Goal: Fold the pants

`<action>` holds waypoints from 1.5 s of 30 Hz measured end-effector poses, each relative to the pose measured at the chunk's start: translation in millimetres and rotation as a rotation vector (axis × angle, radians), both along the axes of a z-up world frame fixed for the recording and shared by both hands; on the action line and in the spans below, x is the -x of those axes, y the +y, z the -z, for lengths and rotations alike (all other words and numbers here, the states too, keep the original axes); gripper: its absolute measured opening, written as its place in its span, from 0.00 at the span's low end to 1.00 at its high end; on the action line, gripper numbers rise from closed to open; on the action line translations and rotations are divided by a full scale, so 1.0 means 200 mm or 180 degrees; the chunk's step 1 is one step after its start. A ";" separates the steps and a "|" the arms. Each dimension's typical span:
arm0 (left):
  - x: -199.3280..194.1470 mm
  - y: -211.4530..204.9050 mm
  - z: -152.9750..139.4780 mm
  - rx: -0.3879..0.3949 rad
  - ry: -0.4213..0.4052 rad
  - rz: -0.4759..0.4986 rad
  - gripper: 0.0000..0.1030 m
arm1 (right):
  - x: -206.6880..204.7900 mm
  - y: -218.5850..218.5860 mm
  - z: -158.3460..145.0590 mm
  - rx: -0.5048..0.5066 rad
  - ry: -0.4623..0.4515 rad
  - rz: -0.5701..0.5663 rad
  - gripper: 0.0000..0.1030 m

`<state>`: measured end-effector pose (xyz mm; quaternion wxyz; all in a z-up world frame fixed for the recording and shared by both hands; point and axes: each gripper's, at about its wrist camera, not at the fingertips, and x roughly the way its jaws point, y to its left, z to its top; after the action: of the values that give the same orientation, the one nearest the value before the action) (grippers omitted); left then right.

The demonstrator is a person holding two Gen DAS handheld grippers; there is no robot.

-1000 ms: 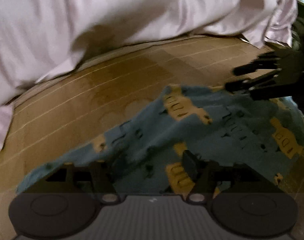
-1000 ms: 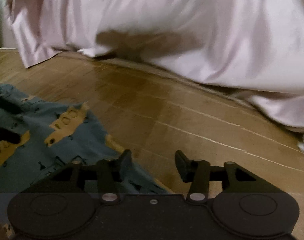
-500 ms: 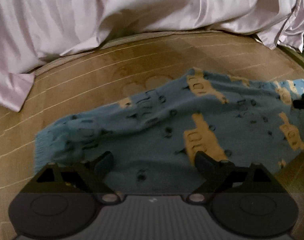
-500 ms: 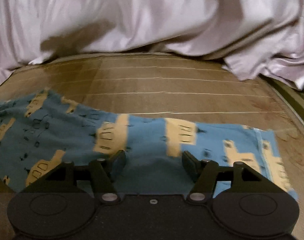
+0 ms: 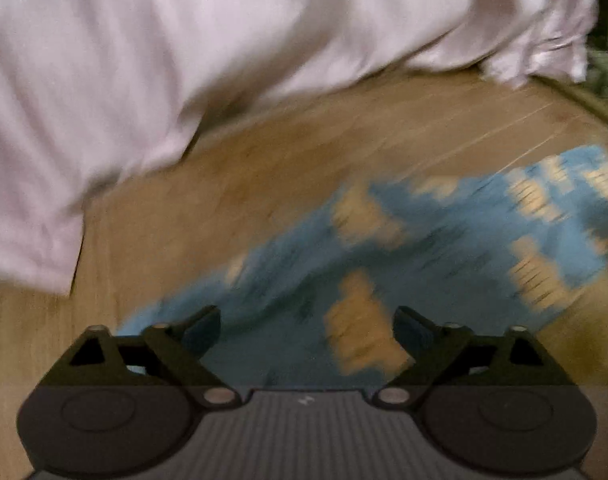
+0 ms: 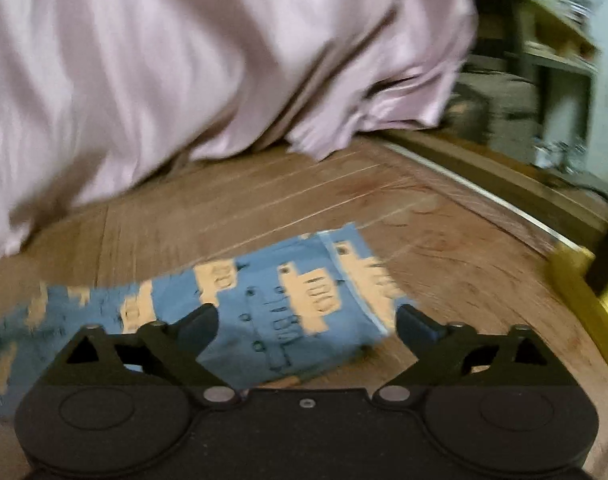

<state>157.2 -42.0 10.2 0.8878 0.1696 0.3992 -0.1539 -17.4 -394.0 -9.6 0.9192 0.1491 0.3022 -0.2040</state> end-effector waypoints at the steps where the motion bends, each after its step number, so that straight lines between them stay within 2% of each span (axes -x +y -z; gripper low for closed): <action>1: 0.01 -0.09 -0.07 0.0007 -0.0045 0.0148 0.97 | 0.06 -0.01 0.00 -0.0015 -0.0081 0.0092 0.96; 3: 0.01 -0.31 -0.22 -0.0055 0.0012 0.0508 0.97 | 0.13 -0.03 0.03 -0.0055 -0.0236 0.0179 0.97; 6: -0.01 -0.65 -0.40 -0.0234 0.0206 0.1021 1.00 | 0.18 -0.04 0.09 -0.0048 -0.0319 0.0229 0.97; 9: -0.05 -0.96 -0.45 -0.0302 0.0231 0.1497 1.00 | 0.15 -0.08 0.12 0.0073 -0.0331 0.0254 0.97; 11: -0.10 -1.17 -0.38 -0.0305 0.0268 0.1800 0.98 | 0.10 -0.12 0.12 0.0235 -0.0251 0.0253 0.96; 13: -0.18 -1.32 -0.30 0.0041 0.0345 0.1990 0.94 | 0.02 -0.12 0.12 0.0617 -0.0021 0.0207 0.96; 15: -0.27 -1.42 -0.21 0.0477 0.0478 0.2056 0.94 | -0.03 -0.13 0.14 0.0984 -0.0022 0.0100 0.97; 16: -0.31 -1.47 -0.17 0.0572 0.0565 0.2106 0.94 | -0.04 -0.14 0.17 0.1046 0.0033 0.0091 0.96; 18: -0.35 -1.56 -0.08 0.0618 0.0604 0.2263 0.94 | -0.06 -0.20 0.22 0.0896 0.0095 0.0106 0.94; 20: -0.37 -1.65 0.00 0.0628 0.0441 0.2458 0.93 | -0.07 -0.25 0.26 0.0692 0.0133 0.0111 0.94; 22: -0.38 -1.74 0.08 0.0590 0.0383 0.2641 0.90 | -0.08 -0.28 0.28 0.0600 0.0168 0.0196 0.94; 23: -0.38 -1.78 0.12 0.0529 0.0364 0.2747 0.84 | -0.08 -0.29 0.29 0.0541 0.0189 0.0226 0.94; 24: -0.38 -1.83 0.15 0.0450 0.0322 0.2806 0.77 | -0.09 -0.30 0.31 0.0485 0.0213 0.0222 0.94; 25: -0.39 -1.87 0.18 0.0384 0.0248 0.2806 0.74 | -0.09 -0.30 0.32 0.0484 0.0232 0.0213 0.94; 27: -0.43 -1.95 0.23 0.0330 0.0226 0.2729 0.57 | -0.09 -0.29 0.32 0.0542 0.0262 0.0200 0.94; 30: -0.50 -2.02 0.26 0.0481 0.0585 0.2746 0.45 | -0.09 -0.29 0.33 0.0580 0.0218 0.0192 0.94; 31: -0.52 -2.03 0.27 0.0515 0.0684 0.2732 0.44 | -0.10 -0.30 0.33 0.0595 0.0219 0.0188 0.94; 33: -0.55 -2.07 0.30 0.0483 0.0864 0.2742 0.31 | -0.11 -0.30 0.34 0.0620 0.0227 0.0175 0.94; 36: -0.54 -2.09 0.32 0.0436 0.1016 0.2722 0.18 | -0.11 -0.32 0.34 0.0579 0.0190 0.0154 0.92; 38: -0.52 -2.11 0.33 0.0321 0.0992 0.2737 0.14 | -0.11 -0.33 0.36 0.0470 0.0191 0.0116 0.79; 42: -0.45 -2.12 0.32 0.0141 0.0807 0.2817 0.14 | -0.11 -0.32 0.35 0.0426 0.0160 0.0039 0.66; 45: -0.43 -2.11 0.32 0.0122 0.0785 0.2834 0.14 | -0.12 -0.31 0.36 0.0385 0.0096 0.0002 0.56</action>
<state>244.0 -463.7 -54.6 0.6842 0.2885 0.3871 -0.5465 6.8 -455.1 -82.0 0.9218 0.0903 0.3031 -0.2244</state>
